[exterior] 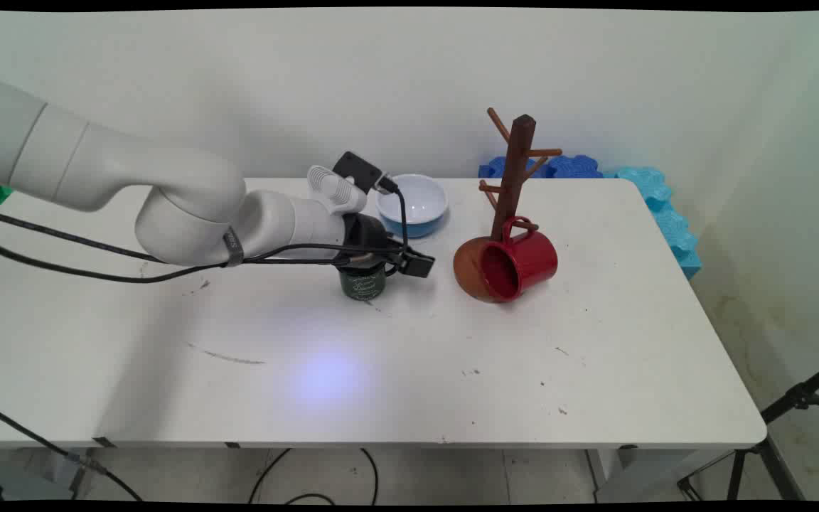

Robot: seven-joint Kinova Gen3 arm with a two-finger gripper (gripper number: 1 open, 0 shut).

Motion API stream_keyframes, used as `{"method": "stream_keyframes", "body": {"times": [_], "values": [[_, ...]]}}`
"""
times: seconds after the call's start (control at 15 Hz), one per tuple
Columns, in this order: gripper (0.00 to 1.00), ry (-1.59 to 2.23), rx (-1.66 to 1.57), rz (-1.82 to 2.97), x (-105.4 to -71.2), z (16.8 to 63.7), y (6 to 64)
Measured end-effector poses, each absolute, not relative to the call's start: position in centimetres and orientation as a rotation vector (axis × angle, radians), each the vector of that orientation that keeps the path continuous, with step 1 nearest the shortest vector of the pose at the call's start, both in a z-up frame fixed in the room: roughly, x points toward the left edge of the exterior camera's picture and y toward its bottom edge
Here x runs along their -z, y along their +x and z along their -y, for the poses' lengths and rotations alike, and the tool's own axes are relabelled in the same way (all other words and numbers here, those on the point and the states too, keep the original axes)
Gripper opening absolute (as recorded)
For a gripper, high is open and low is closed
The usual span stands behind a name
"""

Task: Pick up the red mug from the rack

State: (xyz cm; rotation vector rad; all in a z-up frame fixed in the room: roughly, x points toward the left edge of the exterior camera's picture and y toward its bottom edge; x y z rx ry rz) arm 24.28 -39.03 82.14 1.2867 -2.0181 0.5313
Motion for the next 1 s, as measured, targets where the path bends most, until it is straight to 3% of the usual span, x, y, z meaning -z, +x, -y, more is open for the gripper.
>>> {"method": "stream_keyframes", "body": {"times": [1.0], "values": [[1.0, 1.008, -0.34, 1.915, -84.9, 36.0, 17.9]]}}
